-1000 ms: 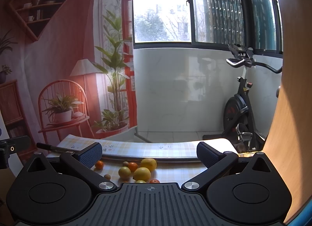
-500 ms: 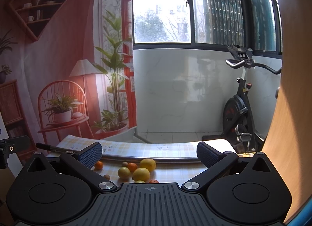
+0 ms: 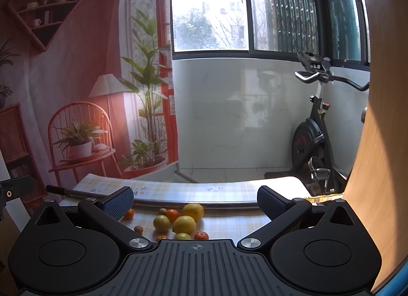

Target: Organize fruits

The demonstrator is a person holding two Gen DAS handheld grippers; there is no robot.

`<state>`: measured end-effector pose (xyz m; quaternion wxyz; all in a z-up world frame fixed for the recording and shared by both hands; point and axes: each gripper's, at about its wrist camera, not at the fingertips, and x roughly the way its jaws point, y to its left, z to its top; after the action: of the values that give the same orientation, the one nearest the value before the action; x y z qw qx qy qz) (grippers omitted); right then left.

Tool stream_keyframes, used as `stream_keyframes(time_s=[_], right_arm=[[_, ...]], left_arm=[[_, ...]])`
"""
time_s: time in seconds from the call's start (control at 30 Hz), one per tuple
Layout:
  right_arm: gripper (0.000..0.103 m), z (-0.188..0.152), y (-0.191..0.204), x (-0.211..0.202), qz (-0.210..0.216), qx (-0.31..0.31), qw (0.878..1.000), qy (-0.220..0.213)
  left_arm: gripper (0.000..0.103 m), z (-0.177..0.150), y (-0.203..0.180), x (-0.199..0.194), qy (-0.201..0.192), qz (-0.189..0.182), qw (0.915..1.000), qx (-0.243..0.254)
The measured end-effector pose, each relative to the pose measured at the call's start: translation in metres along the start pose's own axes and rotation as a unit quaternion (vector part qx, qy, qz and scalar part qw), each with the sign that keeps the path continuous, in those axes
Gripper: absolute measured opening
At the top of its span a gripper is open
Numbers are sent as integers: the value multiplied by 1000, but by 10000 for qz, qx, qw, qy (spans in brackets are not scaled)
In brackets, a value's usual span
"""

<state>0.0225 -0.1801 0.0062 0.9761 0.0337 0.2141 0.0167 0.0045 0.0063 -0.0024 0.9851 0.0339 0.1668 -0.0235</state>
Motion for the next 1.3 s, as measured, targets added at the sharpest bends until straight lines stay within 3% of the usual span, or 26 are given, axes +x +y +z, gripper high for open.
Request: stream_keyframes(time_s=[0.3,0.47,0.67,0.77,0.9,0.97,1.17,1.3], right_arm=[[103,-16,-16,54,-19,115,9995,300],[103,-32,-18,97,-63,135,9980,622],[103,-55,-11,148,41,170,9950,980],[103,-64,-4,168,81,116,9939,1092],[103,-75,4,192,175,31,9919,1259],[103,-80,9,202,227,20,9905,1355],[103,-90,16,224,426,-65,9882,1468],[103,-98,21,232,366,-288,9870,1541]], left_arm=[[103,-10,30,36,-81,156,9993,-326],[103,-20,55,76,374,486,9968,-509],[102,-37,92,116,718,259,9911,-1087],[102,-43,100,134,773,409,9910,-1010],[102,-48,100,155,750,606,9940,-515],[102,-51,99,167,926,624,9931,-349],[102,-62,111,206,1354,613,9881,-404],[102,-71,120,226,1374,452,9874,-638]])
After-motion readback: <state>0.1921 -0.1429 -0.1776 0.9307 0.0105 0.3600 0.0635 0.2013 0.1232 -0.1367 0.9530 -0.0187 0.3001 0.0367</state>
